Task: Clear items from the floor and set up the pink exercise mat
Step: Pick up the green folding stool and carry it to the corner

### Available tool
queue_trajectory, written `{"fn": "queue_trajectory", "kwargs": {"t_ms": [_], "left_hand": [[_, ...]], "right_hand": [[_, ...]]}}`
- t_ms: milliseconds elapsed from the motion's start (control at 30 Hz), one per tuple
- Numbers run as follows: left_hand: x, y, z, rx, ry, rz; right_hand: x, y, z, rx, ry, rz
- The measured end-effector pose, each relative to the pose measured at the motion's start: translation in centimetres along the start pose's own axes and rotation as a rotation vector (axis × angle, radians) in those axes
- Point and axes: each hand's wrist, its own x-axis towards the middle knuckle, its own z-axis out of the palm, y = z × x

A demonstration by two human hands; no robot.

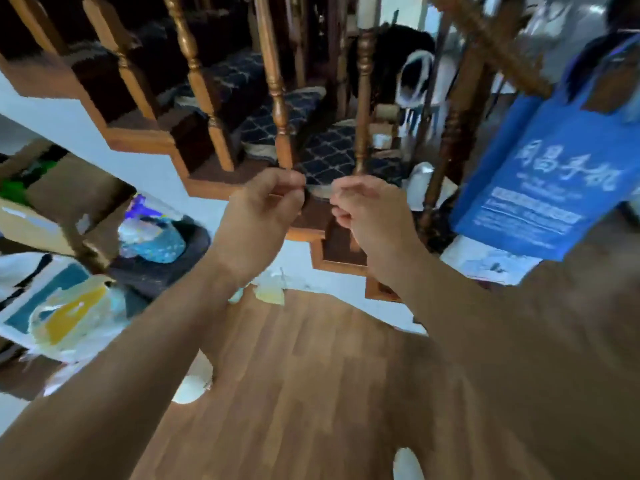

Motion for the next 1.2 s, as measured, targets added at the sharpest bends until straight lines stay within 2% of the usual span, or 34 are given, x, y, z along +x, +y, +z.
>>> {"fn": "queue_trajectory", "kwargs": {"t_ms": [100,200,267,333,633,933,1200], "left_hand": [[-0.1,4.2,7.0,-0.105,-0.173,0.051],[-0.4,9.2,15.2,-0.099,-0.350,0.147],[-0.6,10.6,16.9,-0.121,-0.371,0.184],[-1.4,14.8,24.1,-0.174,-0.498,0.237],[-7.2,29.3,47.5,-0.413,-0.827,0.342],[-10.5,37.2,65.4,-0.483,-1.153,0.423],[-6.7,42.2,80.6,-0.451,-1.348,0.605]], "right_hand": [[-0.9,-0.6,-8.8,0.055,0.158,0.017],[-2.3,-0.7,-18.2,0.100,0.362,0.009],[-2.8,-0.8,-20.4,0.113,0.395,0.028],[-4.2,-0.9,-28.3,0.113,0.560,0.018],[-10.3,-0.8,-54.8,0.046,0.971,-0.027],[-12.8,1.2,-70.7,0.044,1.361,0.084],[-8.2,1.9,-82.1,0.128,1.604,0.138]]}}
